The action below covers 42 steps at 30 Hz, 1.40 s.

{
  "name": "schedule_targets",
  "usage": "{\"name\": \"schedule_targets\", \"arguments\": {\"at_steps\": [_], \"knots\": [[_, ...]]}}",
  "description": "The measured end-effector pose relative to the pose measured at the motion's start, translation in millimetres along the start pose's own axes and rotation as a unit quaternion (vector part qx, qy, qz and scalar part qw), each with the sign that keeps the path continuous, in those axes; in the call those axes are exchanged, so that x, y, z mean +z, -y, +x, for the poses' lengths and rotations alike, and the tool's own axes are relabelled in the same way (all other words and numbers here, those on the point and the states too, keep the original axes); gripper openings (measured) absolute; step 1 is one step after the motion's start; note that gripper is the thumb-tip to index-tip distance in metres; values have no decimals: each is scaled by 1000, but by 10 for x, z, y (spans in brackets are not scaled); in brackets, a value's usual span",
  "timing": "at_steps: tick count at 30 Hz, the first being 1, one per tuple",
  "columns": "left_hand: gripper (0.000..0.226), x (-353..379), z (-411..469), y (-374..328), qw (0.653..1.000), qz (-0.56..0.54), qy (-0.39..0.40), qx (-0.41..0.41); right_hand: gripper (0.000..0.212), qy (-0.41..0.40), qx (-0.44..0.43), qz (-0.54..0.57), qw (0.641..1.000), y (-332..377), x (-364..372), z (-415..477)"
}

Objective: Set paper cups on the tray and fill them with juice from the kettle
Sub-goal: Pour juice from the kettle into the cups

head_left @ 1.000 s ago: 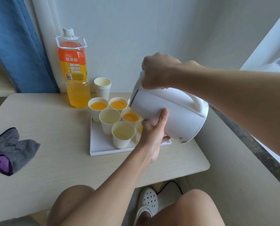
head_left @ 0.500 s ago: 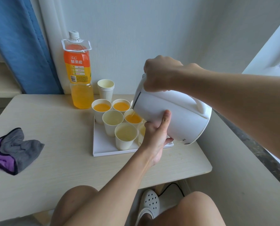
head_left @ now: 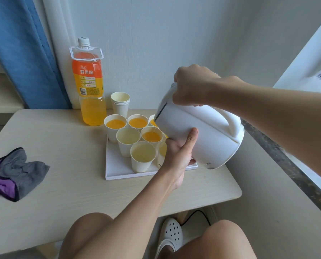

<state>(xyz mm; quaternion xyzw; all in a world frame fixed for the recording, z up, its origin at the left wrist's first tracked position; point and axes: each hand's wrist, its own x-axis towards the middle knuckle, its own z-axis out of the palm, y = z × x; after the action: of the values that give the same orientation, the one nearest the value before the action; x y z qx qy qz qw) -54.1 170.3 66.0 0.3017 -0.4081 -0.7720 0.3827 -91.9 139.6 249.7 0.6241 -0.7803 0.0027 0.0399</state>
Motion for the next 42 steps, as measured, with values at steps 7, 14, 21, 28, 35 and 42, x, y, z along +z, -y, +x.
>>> {"name": "schedule_targets", "arguments": {"at_steps": [7,14,21,28,35,42], "knots": [[69,-60,-26,-43,1000,9,0,15,17,-11,5,30,999,-58,-51,-41],[98,-274,-2,-163,998,-34,-55,12,7,-19,-54,9,998,178,-82,33],[102,-401,-73,-249,996,-74,-56,18,8,-14,-92,-22,995,471,-57,132],[117,-474,-61,-255,993,-99,-55,12,10,-7,-94,-43,995,657,-45,183],[98,-490,-64,-271,994,-100,-46,6,9,10,-91,-47,995,742,-59,170],[105,-499,-35,-240,992,-114,-46,5,20,-21,-110,-68,991,735,-10,210]]}}
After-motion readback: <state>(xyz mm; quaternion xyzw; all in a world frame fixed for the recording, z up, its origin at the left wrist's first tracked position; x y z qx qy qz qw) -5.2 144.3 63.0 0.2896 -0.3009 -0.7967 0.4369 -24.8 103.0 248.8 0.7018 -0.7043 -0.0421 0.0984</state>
